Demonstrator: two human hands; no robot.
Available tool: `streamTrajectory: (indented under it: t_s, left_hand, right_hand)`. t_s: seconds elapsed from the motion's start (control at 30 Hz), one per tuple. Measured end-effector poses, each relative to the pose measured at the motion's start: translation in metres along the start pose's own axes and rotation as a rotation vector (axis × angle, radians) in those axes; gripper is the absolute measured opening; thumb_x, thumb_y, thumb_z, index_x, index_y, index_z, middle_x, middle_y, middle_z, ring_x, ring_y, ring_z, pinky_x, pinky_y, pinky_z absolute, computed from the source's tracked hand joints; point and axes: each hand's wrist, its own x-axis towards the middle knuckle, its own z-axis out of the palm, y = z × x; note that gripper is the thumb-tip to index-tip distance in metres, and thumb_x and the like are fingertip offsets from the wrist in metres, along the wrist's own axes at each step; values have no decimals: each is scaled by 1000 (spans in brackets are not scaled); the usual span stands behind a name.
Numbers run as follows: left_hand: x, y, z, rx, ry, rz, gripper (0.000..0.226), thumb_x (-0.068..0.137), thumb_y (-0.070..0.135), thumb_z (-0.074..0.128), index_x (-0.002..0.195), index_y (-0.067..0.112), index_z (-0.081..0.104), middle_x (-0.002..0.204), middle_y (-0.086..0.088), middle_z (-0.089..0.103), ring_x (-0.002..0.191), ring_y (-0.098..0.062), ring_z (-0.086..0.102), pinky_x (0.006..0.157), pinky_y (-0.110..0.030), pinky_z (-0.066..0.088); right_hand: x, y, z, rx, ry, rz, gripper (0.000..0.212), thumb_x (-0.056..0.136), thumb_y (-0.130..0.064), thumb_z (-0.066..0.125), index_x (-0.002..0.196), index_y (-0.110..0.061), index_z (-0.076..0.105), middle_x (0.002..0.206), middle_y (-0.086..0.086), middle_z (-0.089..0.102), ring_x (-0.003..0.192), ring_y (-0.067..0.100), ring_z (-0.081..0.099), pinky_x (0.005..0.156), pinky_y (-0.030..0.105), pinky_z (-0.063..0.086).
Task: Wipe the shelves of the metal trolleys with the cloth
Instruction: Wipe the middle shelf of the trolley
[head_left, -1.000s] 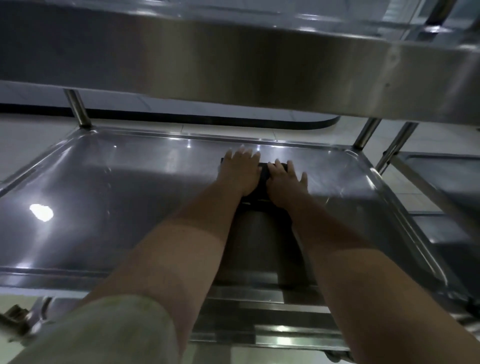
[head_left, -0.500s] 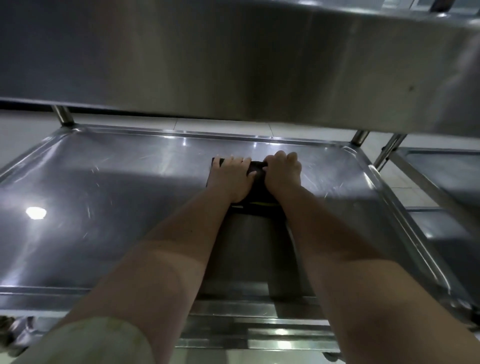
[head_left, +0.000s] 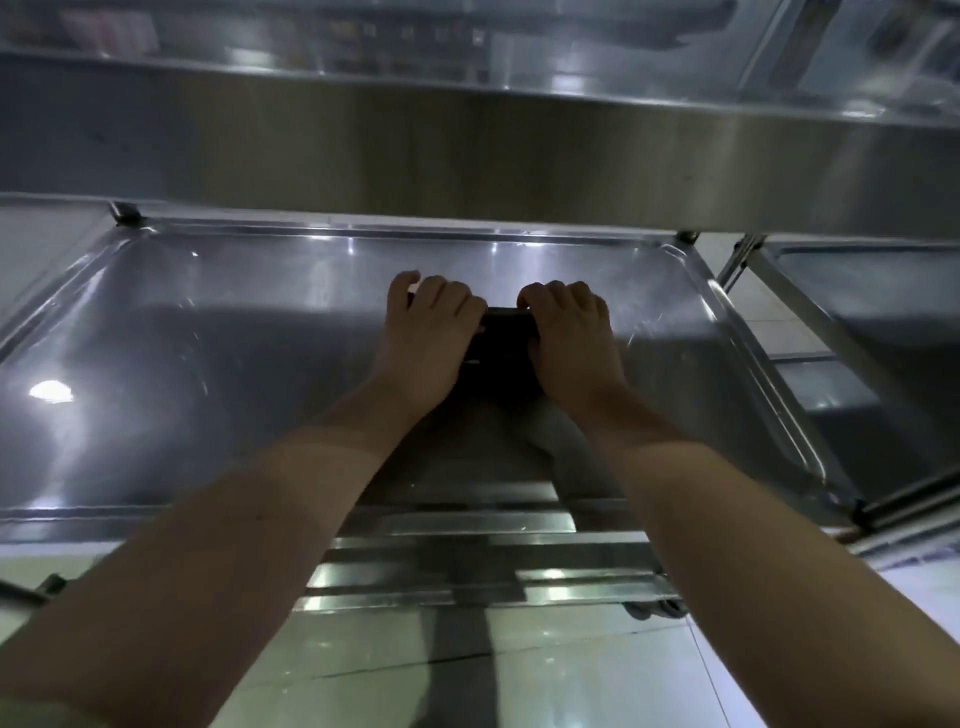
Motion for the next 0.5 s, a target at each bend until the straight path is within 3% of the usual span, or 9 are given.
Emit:
streamTrajectory:
  t_s: [0.1,0.23,0.33,0.5]
  left_hand:
    - [-27,6,-13,-8,66,46,15,91,15,63,104,10,67,100,-9,65,97,-32,61,104,-46,29]
    - [-42,22,-32,-90,99,53,23,93,18,53,107,7,68,99,-14,66,88,-36,63,86,-43,37]
    - [-53,42,-52,-139,115,44,27,92,21,51,108,8,69,98,-15,65,86,-36,62,74,-40,47]
    - [-62,76,-85,-208,109,20,20,88,17,60,104,12,71,96,-14,64,81,-37,58,68,-41,48]
  right_hand:
    - [-21,-11,-14,37,25,-60,24,71,4,63,94,-4,63,93,14,59,83,35,53,72,38,41]
    - [-43,-18,-34,48,-12,-38,26,72,5,67,96,-2,63,100,16,59,91,36,52,71,34,37]
    - [-66,-17,-51,89,-12,-58,25,71,-3,60,96,-2,62,100,17,57,93,35,47,65,33,35]
    - [-103,-14,-89,135,-6,17,28,73,-2,64,101,-4,65,111,18,59,106,40,52,74,33,43]
